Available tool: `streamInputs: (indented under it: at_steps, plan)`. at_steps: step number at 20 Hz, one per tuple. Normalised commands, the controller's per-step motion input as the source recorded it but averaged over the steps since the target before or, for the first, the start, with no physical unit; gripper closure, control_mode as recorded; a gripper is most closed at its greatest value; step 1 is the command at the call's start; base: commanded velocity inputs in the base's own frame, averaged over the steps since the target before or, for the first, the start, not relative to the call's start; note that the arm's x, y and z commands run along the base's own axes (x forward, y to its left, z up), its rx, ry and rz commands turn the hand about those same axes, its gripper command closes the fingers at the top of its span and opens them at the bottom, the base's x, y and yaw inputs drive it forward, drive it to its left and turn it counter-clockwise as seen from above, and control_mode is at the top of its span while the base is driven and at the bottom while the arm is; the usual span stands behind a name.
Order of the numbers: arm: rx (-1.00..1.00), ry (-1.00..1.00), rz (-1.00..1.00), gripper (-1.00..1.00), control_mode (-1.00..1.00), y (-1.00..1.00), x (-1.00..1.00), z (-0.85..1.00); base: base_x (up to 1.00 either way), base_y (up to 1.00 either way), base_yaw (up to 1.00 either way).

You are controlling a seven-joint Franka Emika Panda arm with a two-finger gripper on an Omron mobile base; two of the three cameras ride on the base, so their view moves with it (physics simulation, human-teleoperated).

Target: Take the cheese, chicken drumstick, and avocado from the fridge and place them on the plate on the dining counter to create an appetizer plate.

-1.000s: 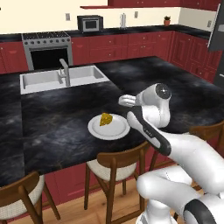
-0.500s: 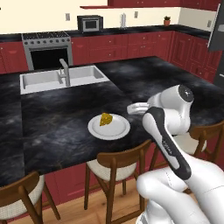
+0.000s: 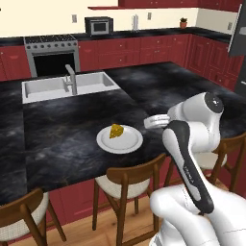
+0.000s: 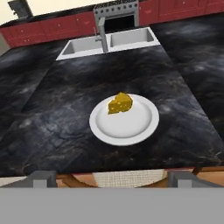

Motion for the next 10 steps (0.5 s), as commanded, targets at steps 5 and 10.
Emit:
streamInputs:
  at_steps: [5,10]
  plan:
    - [-0.04,-0.01,0.0,-1.0,-1.0,-0.14,-0.49,0.05,0.0,0.0,0.0]
    - [-0.02,-0.13,0.0,-1.0,-1.0,-0.16,-0.91,0.0,0.0,0.0,0.0]
